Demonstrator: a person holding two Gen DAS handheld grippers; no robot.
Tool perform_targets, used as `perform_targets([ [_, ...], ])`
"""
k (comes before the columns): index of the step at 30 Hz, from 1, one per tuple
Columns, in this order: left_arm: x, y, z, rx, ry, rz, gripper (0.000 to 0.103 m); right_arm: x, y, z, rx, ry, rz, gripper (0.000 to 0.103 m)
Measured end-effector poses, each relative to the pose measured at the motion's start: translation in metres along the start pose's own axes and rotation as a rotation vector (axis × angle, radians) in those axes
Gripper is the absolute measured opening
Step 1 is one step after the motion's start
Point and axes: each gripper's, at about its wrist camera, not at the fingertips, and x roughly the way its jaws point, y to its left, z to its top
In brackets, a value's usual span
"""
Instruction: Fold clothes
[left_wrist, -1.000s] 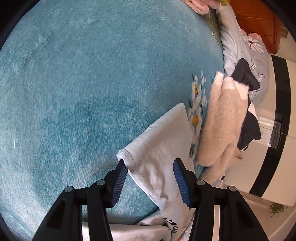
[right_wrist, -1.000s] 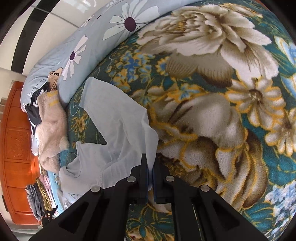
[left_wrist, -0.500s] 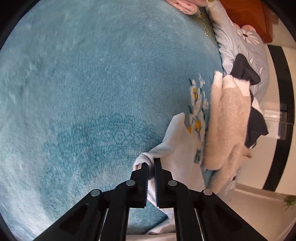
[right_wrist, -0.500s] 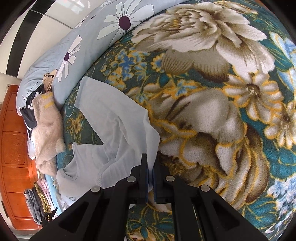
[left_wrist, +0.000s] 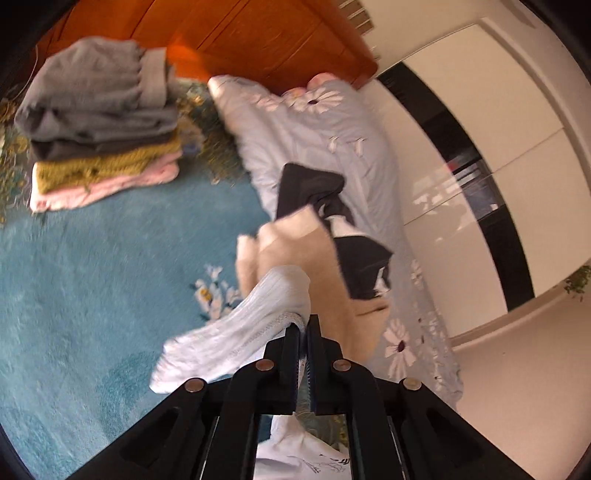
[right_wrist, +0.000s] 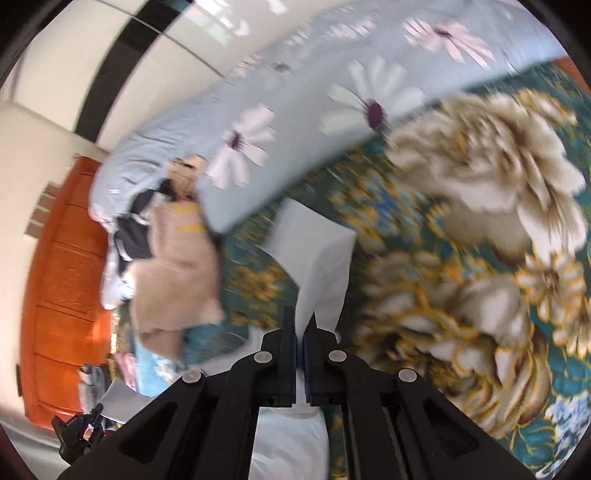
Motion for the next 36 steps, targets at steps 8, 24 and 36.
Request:
perform_targets([
  [8,-0.114,0.017,-0.041,0.138,-0.124,-0.001,0.004,-0.082,0.046,0.019,-0.151,-0.137,0.186,0.002],
  [24,-0.028,0.167,-0.191,0.042,0.349,0.409,0.008,-0.034,-0.145,-0.074,0.127,0.208,-0.186,0.003],
  [36,-0.064,0.133,-0.171,0.238,0.344,0.346,0.060,-0.059,-0.127,-0.043,-0.019,0.131,-0.303,0.034],
])
